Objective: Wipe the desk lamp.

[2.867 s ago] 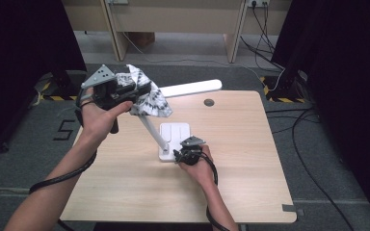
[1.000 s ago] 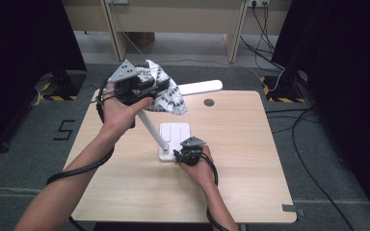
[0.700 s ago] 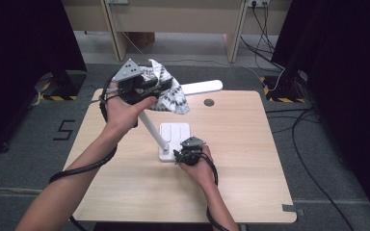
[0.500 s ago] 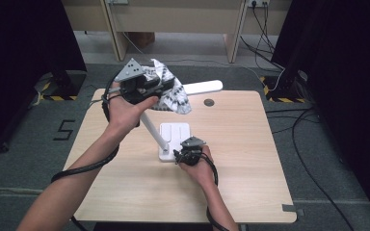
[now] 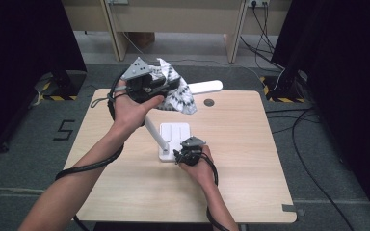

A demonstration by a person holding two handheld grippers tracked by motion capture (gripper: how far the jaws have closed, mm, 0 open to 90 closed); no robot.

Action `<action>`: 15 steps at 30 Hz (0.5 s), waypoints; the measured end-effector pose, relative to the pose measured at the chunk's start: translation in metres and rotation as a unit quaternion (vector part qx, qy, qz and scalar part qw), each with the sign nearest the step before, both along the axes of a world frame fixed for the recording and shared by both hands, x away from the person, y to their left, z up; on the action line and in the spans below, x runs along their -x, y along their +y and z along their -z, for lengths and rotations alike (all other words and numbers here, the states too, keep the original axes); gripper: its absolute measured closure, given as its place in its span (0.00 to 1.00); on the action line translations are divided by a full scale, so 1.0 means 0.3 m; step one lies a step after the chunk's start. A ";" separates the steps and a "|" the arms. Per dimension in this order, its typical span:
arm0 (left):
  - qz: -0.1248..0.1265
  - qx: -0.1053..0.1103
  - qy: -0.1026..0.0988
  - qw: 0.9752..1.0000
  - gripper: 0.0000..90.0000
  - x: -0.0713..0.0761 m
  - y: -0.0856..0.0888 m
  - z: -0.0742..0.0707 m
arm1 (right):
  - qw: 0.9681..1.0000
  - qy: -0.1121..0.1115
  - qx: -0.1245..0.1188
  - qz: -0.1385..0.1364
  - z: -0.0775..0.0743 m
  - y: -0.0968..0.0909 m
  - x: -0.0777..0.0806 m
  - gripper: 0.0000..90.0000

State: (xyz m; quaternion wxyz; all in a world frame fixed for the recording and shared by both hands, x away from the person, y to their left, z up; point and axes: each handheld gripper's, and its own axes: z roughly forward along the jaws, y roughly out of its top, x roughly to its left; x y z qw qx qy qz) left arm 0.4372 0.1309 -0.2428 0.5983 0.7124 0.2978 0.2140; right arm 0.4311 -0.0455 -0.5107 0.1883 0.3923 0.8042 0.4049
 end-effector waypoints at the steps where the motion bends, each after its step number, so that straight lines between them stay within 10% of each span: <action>1: 0.001 0.000 0.000 1.000 0.88 -0.001 -0.004 -0.001 | 1.000 0.000 0.000 0.000 0.000 0.000 0.000 0.62; 15: 0.006 -0.001 0.002 1.000 0.88 -0.010 -0.049 -0.007 | 1.000 -0.002 -0.001 -0.001 0.002 -0.002 0.000 0.62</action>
